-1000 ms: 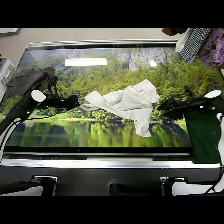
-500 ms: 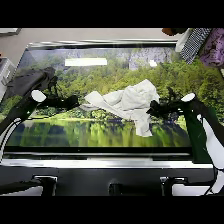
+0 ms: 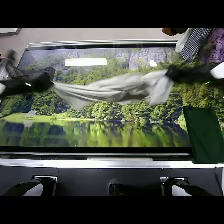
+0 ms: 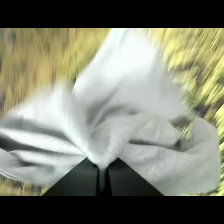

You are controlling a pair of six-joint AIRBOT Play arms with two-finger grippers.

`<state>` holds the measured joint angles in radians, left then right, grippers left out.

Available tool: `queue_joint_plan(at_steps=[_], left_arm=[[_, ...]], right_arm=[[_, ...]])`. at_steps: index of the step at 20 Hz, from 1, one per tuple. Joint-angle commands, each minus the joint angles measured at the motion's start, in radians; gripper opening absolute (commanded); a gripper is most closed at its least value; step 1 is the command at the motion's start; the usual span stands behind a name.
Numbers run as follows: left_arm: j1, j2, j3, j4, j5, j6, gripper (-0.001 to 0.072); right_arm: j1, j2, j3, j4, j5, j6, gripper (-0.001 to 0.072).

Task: Fold the clothes and pants, and hang the long-sleeved shirts on hangers.

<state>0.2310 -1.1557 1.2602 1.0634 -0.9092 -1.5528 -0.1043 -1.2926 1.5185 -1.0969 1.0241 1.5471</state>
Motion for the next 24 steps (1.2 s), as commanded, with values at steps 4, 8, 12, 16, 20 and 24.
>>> queue_joint_plan(at_steps=[4, 8, 12, 16, 20, 24], left_arm=[[0.137, 0.316, 0.179, 0.018, -0.122, 0.054, 0.0017], [0.180, 0.500, 0.187, 0.019, -0.121, 0.023, 0.0017], [0.193, 0.542, 0.186, 0.018, -0.149, -0.003, 0.0017], [0.191, 0.455, 0.121, -0.019, -0.190, 0.035, 0.0018], [0.188, 0.284, -0.051, -0.100, -0.188, 0.100, 0.0018], [0.121, 0.064, -0.225, -0.099, -0.113, 0.137, 0.0018]], right_arm=[[0.001, 0.204, 0.410, -0.390, 0.054, 0.256, 0.0036], [0.002, 0.314, 0.488, -0.389, 0.205, 0.256, 0.0036], [0.002, 0.377, 0.488, -0.380, 0.217, 0.300, 0.0036], [0.002, 0.231, 0.488, -0.340, 0.273, 0.332, 0.0037], [0.002, -0.107, 0.488, -0.092, 0.362, 0.323, 0.0037], [0.027, -0.483, 0.488, 0.148, 0.342, 0.320, 0.0038]])
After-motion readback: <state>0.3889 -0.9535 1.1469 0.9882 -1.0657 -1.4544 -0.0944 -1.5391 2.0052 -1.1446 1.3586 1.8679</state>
